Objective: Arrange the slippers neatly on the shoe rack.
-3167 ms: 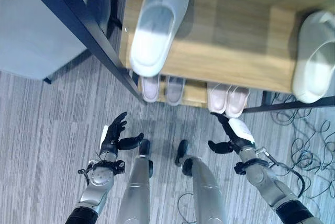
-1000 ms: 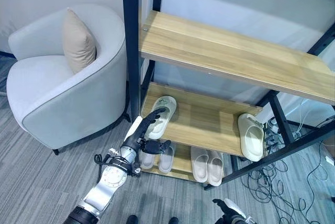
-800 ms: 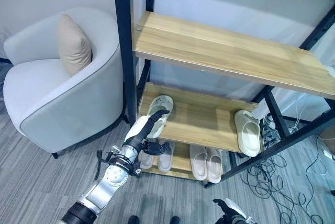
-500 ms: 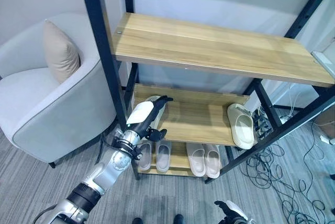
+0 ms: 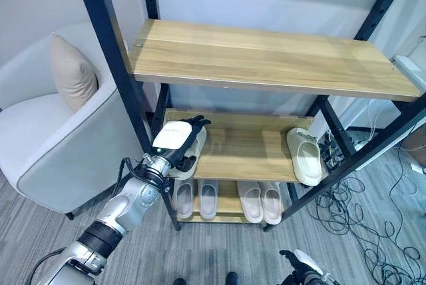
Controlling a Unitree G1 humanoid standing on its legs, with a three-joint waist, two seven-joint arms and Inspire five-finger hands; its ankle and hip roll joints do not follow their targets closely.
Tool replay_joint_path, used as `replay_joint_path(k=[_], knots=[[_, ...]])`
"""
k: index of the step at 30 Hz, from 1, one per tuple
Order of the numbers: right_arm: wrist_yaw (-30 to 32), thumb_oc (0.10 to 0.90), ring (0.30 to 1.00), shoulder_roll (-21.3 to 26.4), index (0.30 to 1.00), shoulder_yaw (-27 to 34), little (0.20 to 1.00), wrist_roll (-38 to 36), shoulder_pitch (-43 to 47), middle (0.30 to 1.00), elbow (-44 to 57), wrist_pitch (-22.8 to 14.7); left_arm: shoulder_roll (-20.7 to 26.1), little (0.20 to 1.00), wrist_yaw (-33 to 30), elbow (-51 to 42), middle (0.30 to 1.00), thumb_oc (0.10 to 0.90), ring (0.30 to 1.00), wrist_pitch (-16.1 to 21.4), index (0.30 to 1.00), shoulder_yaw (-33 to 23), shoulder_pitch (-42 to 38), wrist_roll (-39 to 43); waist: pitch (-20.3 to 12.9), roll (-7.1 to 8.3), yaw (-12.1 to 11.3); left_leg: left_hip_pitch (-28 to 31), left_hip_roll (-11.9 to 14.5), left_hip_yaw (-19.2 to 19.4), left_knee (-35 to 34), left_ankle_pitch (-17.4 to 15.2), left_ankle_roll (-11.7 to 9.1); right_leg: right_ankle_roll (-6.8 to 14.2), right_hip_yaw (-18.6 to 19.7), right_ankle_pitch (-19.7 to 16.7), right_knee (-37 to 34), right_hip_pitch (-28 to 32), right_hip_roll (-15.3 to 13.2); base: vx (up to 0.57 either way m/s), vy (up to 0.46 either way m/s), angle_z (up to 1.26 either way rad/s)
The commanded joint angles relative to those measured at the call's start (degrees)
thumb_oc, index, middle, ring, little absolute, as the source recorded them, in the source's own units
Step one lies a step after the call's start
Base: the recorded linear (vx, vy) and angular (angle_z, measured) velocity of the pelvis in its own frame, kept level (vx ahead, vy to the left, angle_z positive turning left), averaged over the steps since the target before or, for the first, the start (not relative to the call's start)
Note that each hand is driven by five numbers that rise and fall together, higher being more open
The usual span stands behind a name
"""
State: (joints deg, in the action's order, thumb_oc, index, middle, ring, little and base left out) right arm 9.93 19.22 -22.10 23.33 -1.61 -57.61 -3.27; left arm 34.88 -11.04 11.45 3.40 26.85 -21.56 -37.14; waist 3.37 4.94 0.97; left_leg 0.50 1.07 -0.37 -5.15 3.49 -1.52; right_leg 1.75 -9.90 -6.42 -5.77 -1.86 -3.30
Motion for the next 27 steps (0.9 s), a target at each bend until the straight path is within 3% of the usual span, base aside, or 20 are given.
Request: replay_joint_path(k=[1,14,15,16,17,19,27], knots=[[0.5,0.8,0.9,5.5,0.9,-1.0,0.9,-0.5,2.6,0.9,2.6,-1.0,0.7,0.9,-3.8,2.3,0.9,0.8,0.9,0.4,0.9,-0.2,-15.3,-2.8,-0.4,-0.3,-0.3,-0.3,-0.1,0.2,0.2,-6.5,-0.9,6.4,-0.6,6.8,1.1,2.3,-3.0,0.0,0.0,0.0],[0.6,0.8,0.9,6.6,0.9,-2.1,0.9,-0.9,3.2,0.9,4.6,-1.0,1.7,0.9,-3.4,13.8,0.9,0.8,0.9,-3.7,0.9,6.3,-26.8,-8.4,0.7,-0.1,1.3,-3.9,0.3,0.9,0.2,-5.4,-1.1,6.7,0.1,5.8,1.0,-1.4,-2.7,-0.01,-0.001,0.0],[0.6,0.8,0.9,6.7,0.9,-2.1,0.9,-1.0,3.3,0.9,4.7,-1.0,1.9,0.848,-3.3,14.4,0.848,0.765,0.848,-3.8,0.848,6.6,-27.4,-8.5,0.7,-0.07,1.4,-4.2,0.3,0.9,0.2,-5.3,-1.0,6.7,0.2,5.7,1.0,-1.7,-2.7,-0.04,0.001,-0.05],[0.6,0.8,0.9,6.7,0.9,-2.2,0.9,-1.0,3.3,0.9,4.7,-0.9,2.0,0.848,-3.2,14.9,0.848,0.765,0.848,-3.8,0.848,7.0,-28.0,-8.6,0.8,-0.02,1.5,-4.4,0.4,1.0,0.2,-5.2,-1.1,6.7,0.3,5.7,1.0,-2.1,-2.7,-0.01,0.007,-0.09],[0.6,0.8,0.9,6.7,0.9,-2.3,0.9,-1.0,3.4,0.9,4.7,-0.8,2.1,0.436,-2.9,15.5,0.436,0.491,0.436,-3.9,0.436,7.4,-28.4,-8.6,0.8,0.05,1.6,-4.6,0.4,1.2,0.2,-5.2,-1.1,6.8,0.5,5.5,1.0,-2.3,-2.7,-0.01,0.006,-0.13],[0.5,0.8,0.9,6.7,0.9,-2.3,0.9,-1.1,3.4,0.9,4.8,-0.8,2.2,0.3,-2.8,16.1,0.3,0.4,0.3,-4.0,0.3,7.9,-29.0,-8.6,0.8,0.17,1.6,-4.8,0.4,1.2,0.2,-5.2,-1.0,6.8,0.7,5.5,1.0,-2.7,-2.6,-0.01,0.001,-0.12],[0.5,0.8,0.9,6.8,0.9,-2.7,0.9,-1.4,3.5,0.9,5.5,-1.1,2.5,0.3,-2.9,16.6,0.3,0.4,0.3,-3.9,0.3,8.3,-30.7,-7.5,0.8,1.02,1.6,-4.8,0.6,1.8,0.2,-5.5,-1.0,6.8,1.4,5.3,0.9,-3.1,-2.3,0.0,0.001,-0.02]])
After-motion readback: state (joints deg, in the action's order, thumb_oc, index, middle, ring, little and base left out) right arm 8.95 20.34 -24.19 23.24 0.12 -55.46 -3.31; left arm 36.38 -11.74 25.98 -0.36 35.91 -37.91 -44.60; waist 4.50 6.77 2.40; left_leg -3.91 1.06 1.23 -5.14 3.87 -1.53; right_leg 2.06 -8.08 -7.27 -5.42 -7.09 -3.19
